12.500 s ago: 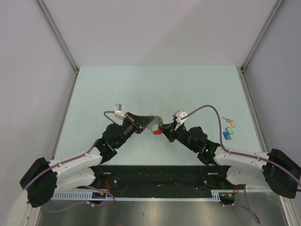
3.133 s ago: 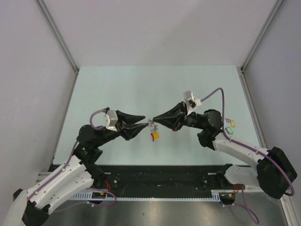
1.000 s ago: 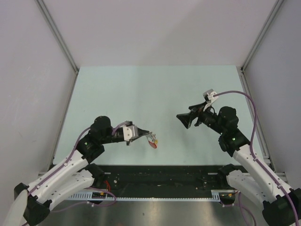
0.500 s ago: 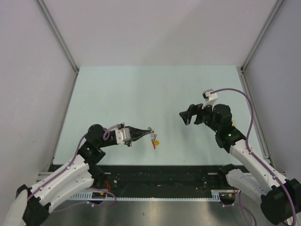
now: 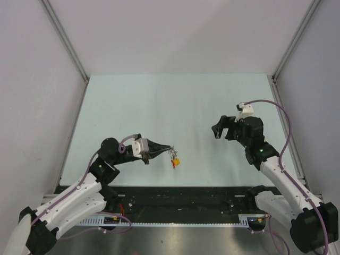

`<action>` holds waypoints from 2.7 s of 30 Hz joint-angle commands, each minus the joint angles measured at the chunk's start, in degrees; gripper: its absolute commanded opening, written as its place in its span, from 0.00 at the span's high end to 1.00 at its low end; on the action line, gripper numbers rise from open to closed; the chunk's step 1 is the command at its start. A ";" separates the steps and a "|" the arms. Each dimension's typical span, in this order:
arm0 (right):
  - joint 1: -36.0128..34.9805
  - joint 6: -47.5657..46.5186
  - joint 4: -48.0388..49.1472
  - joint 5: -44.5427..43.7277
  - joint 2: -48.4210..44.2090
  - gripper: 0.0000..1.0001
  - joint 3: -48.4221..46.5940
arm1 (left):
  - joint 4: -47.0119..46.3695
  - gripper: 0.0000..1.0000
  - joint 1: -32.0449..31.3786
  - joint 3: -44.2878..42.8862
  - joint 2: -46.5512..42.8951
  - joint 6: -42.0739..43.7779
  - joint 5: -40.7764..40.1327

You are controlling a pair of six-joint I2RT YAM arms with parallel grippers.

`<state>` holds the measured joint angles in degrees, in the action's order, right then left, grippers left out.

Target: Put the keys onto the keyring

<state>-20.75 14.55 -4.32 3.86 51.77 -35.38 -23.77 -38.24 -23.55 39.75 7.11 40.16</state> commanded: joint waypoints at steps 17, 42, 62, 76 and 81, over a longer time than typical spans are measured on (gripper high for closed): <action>28.04 14.80 -10.80 -25.20 13.00 0.16 -1.10 | 28.87 1.00 5.19 -13.36 1.12 2.03 -12.58; 32.09 21.40 -20.38 -14.23 19.86 0.51 1.10 | 25.44 1.00 8.62 -11.43 -2.13 -0.26 -8.61; 28.76 21.75 -23.37 -15.11 17.06 1.00 1.54 | 25.26 1.00 8.53 -11.25 -3.45 -0.26 -7.82; -0.68 15.79 -34.61 -4.93 21.78 1.00 -11.02 | 26.14 1.00 9.85 -11.78 -3.45 -0.08 -8.79; -9.36 7.10 -37.52 2.47 28.20 1.00 -15.07 | 26.58 1.00 10.46 -11.96 -3.27 0.00 -8.96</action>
<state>-24.82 29.56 -36.45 -0.12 75.35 -46.81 4.80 -28.62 -33.61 37.32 7.51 30.61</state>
